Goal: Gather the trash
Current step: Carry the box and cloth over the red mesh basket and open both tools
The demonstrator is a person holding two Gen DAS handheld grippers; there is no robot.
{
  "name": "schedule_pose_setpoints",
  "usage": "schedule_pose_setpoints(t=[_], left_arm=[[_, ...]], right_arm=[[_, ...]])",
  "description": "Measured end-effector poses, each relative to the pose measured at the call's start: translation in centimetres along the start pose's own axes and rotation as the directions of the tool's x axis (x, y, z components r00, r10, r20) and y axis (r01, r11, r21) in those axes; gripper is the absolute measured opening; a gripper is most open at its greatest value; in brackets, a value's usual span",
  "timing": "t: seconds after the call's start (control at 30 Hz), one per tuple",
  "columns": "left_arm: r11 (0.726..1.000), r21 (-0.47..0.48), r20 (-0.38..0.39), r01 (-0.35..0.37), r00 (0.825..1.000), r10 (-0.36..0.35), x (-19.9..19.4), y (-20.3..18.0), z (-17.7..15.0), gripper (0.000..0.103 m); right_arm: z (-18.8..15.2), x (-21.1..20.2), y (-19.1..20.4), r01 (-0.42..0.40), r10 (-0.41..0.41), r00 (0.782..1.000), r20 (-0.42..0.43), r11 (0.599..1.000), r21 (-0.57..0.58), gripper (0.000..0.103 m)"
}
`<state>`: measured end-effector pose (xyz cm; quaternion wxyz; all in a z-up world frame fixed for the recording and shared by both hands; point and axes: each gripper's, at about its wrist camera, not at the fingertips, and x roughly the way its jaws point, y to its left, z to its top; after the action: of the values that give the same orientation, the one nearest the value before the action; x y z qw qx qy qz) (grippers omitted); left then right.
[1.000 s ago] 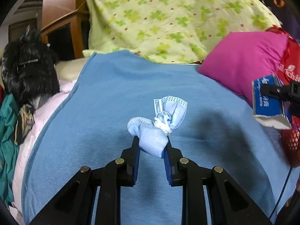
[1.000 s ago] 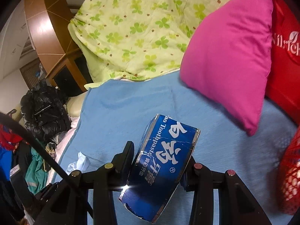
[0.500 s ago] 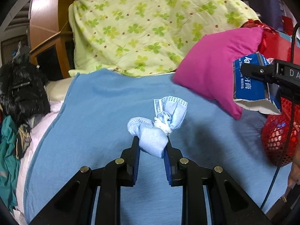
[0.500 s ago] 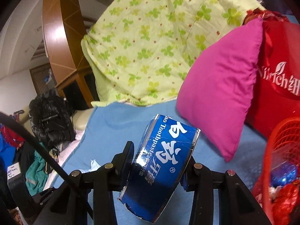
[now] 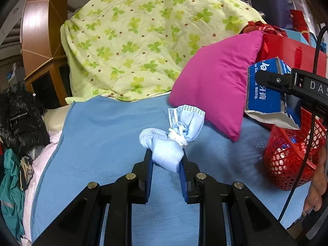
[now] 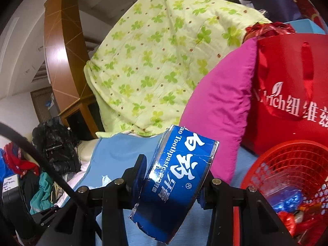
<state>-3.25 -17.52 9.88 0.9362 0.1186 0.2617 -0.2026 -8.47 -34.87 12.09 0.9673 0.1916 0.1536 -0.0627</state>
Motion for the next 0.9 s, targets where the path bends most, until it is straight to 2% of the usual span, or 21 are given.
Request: schedule_pose_setpoints(t=[0.3,0.9], left_arm=[[0.999,0.052,0.024,0.014,1.000,-0.015,-1.1,-3.4,1.3,0.025],[0.986,0.156,0.069,0.062,0.995,-0.073,-2.5,-10.0,3.8,0.025]], right_arm=[[1.1,-2.7,-2.9,0.029,-0.032,0.998,0.063,0.999,0.043,0.045],[1.9,-6.7,-9.0,0.076,-0.098,0.987,0.131,0.983,0.165,0.045]])
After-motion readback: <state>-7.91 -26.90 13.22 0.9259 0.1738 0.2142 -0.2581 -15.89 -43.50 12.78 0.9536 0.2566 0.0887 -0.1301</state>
